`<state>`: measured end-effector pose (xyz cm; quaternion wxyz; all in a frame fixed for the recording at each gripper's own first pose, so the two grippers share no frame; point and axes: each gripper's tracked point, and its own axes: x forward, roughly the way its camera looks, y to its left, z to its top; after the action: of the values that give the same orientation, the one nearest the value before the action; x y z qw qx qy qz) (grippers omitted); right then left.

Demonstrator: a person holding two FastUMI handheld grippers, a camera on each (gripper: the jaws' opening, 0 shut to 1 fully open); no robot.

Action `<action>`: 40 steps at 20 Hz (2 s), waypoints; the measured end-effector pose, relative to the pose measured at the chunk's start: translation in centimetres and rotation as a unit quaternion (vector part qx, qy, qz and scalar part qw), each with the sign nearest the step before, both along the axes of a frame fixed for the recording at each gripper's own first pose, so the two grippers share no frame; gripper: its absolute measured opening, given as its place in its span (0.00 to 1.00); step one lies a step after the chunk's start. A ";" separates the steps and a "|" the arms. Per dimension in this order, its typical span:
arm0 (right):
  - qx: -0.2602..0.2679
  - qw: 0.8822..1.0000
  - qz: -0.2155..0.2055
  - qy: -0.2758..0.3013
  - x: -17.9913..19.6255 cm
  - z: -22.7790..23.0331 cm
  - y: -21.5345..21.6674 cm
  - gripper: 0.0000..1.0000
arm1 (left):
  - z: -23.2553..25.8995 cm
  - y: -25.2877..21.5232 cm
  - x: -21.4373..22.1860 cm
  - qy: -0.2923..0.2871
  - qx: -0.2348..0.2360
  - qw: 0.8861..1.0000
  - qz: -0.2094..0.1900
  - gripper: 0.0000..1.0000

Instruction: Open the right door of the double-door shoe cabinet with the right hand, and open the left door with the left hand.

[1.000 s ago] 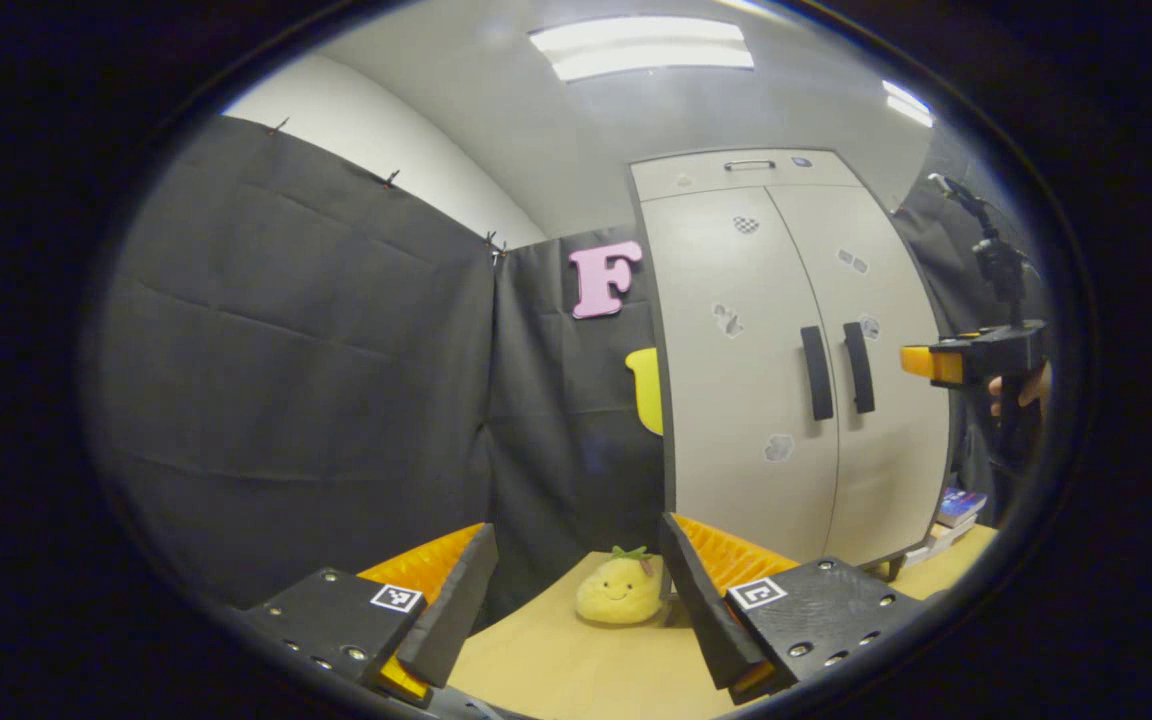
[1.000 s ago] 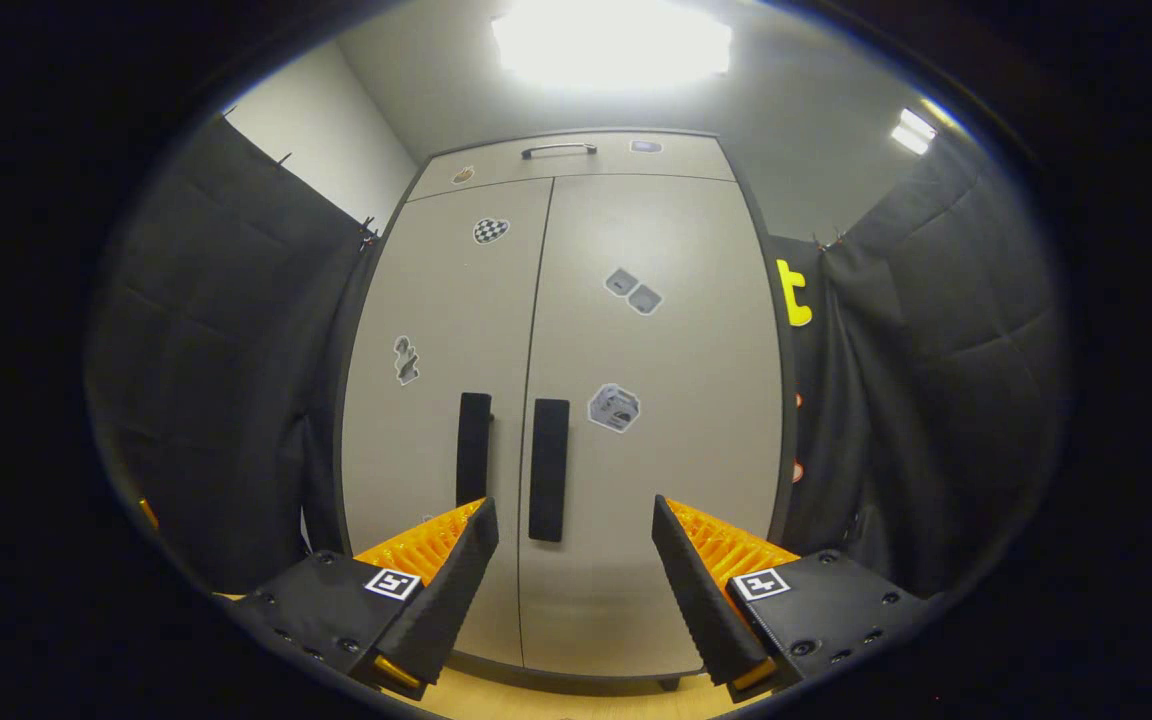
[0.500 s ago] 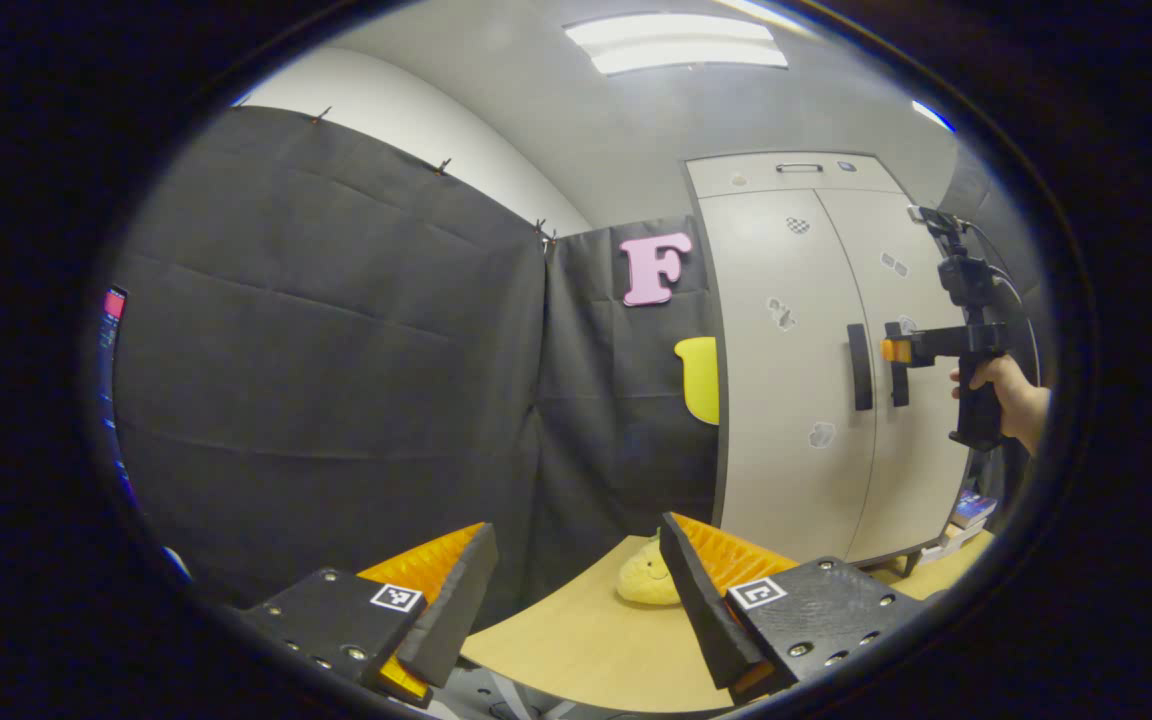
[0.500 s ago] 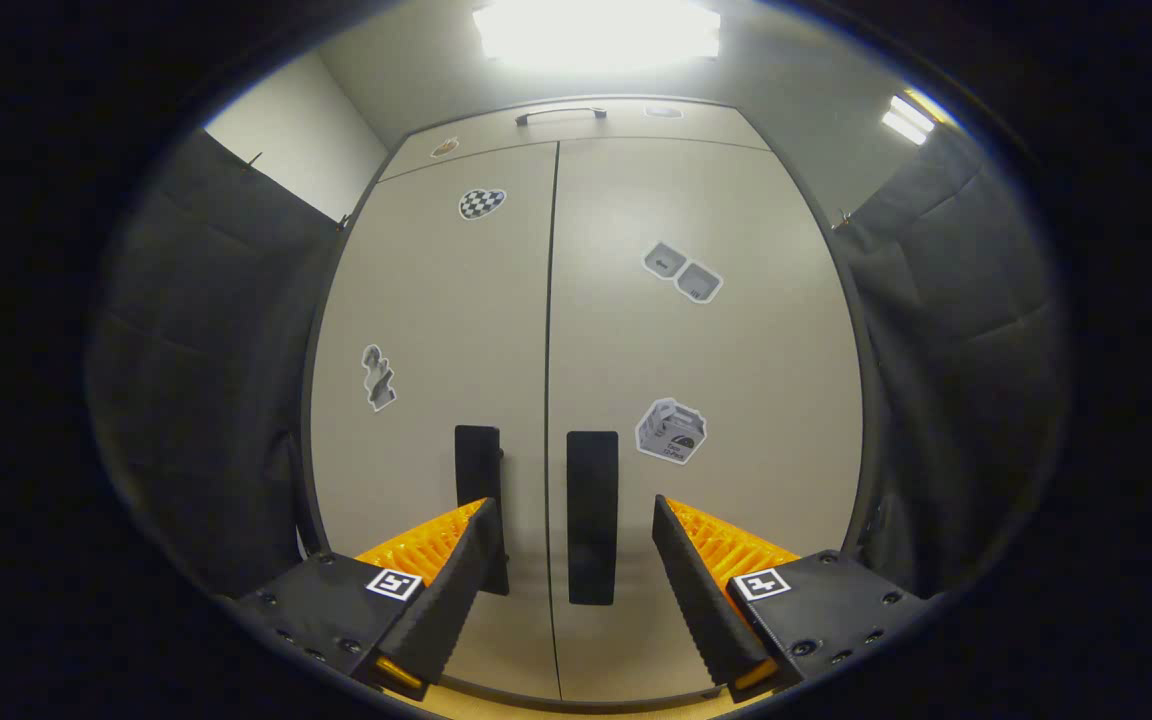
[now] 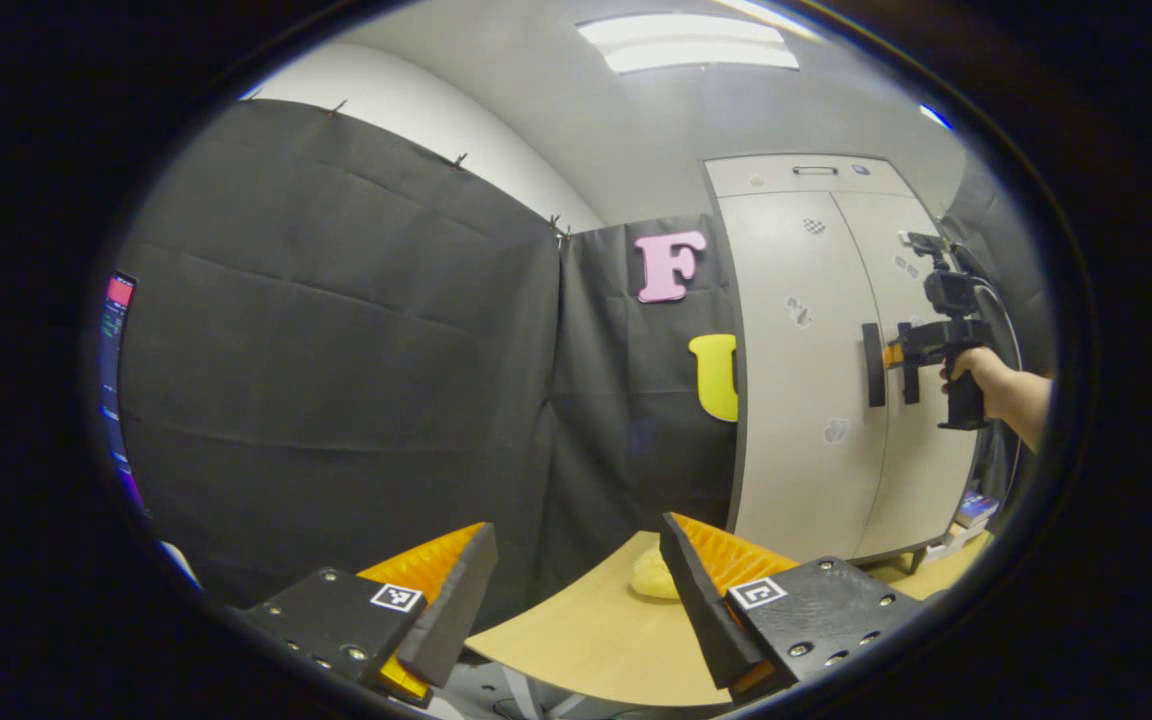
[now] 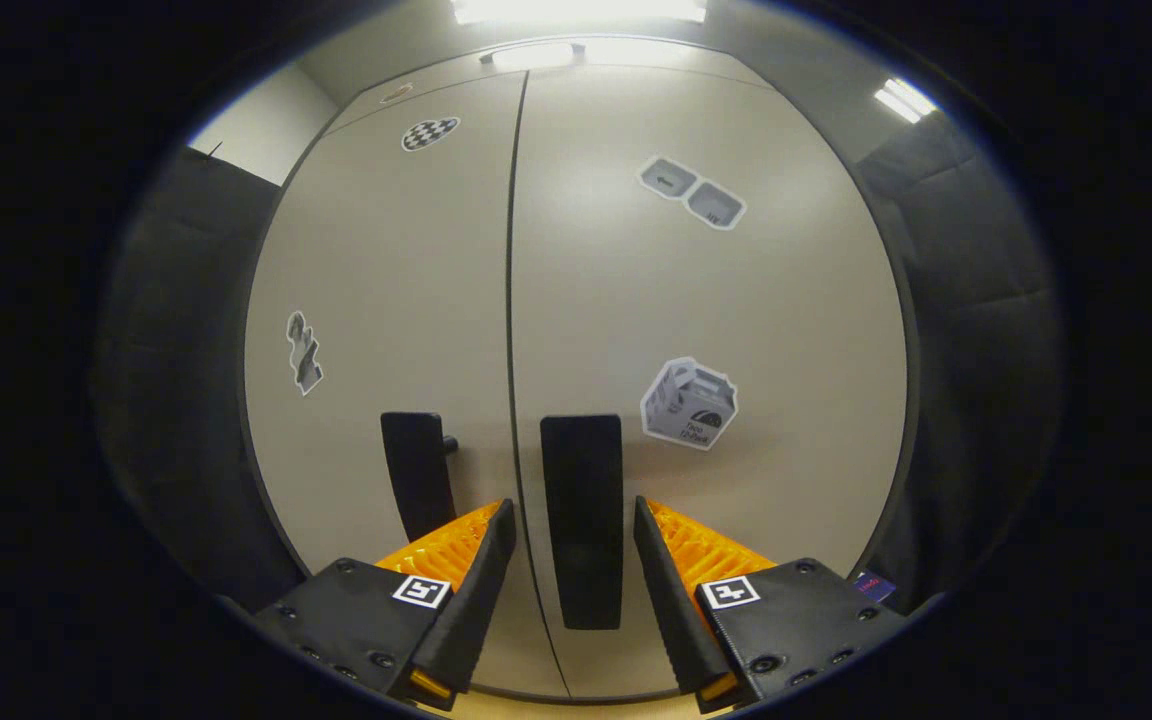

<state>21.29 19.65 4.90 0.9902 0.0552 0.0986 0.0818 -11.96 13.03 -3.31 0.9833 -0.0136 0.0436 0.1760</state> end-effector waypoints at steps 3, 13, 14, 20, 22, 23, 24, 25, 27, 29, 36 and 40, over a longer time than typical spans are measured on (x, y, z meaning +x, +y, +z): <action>0.006 1.000 -0.024 0.019 0.0 -0.3 -0.9 0.51 | -0.4 -0.1 0.4 0.002 -0.004 1.000 -0.012 0.95; 0.003 0.998 0.030 0.054 -1.6 -0.5 -1.1 0.11 | 1.5 -1.5 2.2 -0.017 -0.007 0.998 -0.067 0.95; 0.001 0.998 0.033 0.053 -2.3 -0.4 -1.3 0.11 | 1.8 -1.9 2.2 -0.021 -0.004 0.997 -0.074 0.95; 0.028 0.995 0.076 0.063 -6.5 0.2 -3.1 0.11 | 0.8 -5.5 3.6 -0.012 -0.023 0.992 -0.124 0.95; 0.036 0.995 0.077 0.052 -7.9 0.6 -4.1 0.11 | 0.8 -6.9 4.6 -0.006 -0.028 0.989 -0.142 0.95; 0.037 0.995 0.077 0.044 -8.8 0.8 -4.9 0.07 | 1.1 -7.6 4.9 -0.007 -0.026 0.988 -0.150 0.95; 0.036 0.995 0.080 0.040 -9.6 1.0 -5.6 0.11 | 1.3 -8.4 5.3 -0.010 -0.024 0.987 -0.158 0.95; 0.036 0.995 0.083 0.039 -10.4 1.0 -6.3 0.11 | 1.6 -9.2 5.6 -0.014 -0.021 0.986 -0.166 0.95; 0.040 0.994 0.092 0.046 -11.8 1.1 -7.9 0.11 | 1.8 -10.8 6.4 -0.016 -0.014 0.984 -0.174 0.95; 0.039 0.993 0.101 0.051 -13.0 1.3 -9.3 0.11 | 1.9 -11.9 6.8 -0.017 -0.016 0.983 -0.180 0.95; 0.045 0.992 0.107 0.055 -15.6 1.5 -14.6 0.11 | 2.4 -17.5 9.2 -0.020 -0.029 0.976 -0.214 0.95; 0.037 0.994 0.090 0.041 -16.8 1.8 -18.0 0.11 | 2.8 -20.7 10.4 -0.024 -0.018 0.972 -0.233 0.95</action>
<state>4.52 1.69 6.67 0.9713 0.0864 0.1407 0.1714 -1.58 -7.64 -0.49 0.9976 -0.0253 0.0249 -0.0596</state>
